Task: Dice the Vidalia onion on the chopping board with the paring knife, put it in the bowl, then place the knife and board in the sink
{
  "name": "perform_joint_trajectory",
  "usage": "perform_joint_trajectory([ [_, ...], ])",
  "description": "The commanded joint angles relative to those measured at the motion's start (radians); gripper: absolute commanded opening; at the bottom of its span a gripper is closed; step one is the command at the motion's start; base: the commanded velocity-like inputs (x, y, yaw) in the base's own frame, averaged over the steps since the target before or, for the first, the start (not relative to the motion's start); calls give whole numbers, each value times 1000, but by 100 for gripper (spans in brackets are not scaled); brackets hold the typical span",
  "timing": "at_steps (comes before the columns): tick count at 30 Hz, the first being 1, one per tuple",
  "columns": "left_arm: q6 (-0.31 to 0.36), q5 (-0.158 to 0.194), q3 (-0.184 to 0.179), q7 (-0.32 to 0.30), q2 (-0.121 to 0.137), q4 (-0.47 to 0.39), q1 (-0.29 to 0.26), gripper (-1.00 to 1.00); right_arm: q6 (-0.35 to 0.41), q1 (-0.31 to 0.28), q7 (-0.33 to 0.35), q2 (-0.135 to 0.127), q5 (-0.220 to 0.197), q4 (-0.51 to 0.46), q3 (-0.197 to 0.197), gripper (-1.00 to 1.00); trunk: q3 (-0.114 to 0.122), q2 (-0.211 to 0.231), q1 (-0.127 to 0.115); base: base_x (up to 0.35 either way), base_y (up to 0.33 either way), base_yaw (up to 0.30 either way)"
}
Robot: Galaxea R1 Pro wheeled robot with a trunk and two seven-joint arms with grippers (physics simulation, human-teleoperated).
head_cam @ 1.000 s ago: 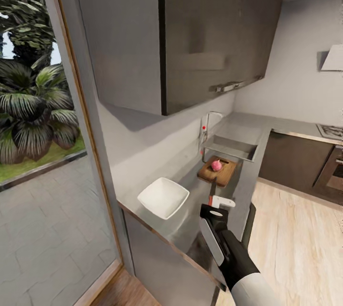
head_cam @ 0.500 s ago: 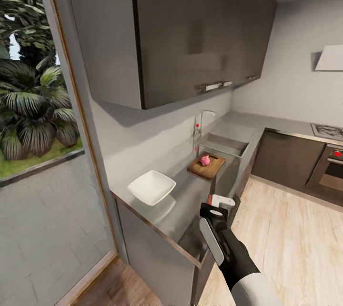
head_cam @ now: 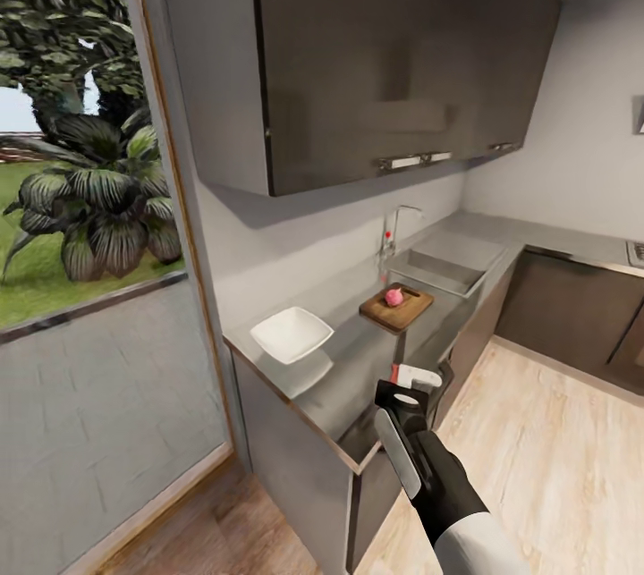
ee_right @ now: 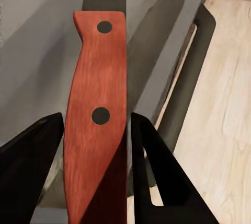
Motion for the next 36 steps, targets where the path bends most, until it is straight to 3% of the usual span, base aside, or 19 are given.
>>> perform_joint_trajectory([
  [1, -2, 11, -5, -2, 1, -1, 0, 100, 4, -1, -8, -1, -6, -2, 3, -100, -2, -2, 1, -8, -319, 256],
  [12, -2, 11, -44, -1, 1, 0, 0, 100, 5, -1, -7, -1, -6, -24, 2, -100, -2, -2, 1, -1, -321, 256],
  [17, -1, 11, -46, -1, 1, 0, 0, 100, 7, -1, -7, 0, -6, -68, 11, -100, -2, -2, 1, 0, -321, 256],
  [24, -1, 11, -47, -1, -12, 12, 0, 100, 8, -1, -8, -1, -4, -75, 57, -100, -2, -2, 1, -56, -315, 256],
  [36, -2, 11, -47, 1, -16, 17, 0, 100, 12, -1, -8, -2, -2, -95, 62, -100, -2, -2, 1, -139, -300, 256],
])
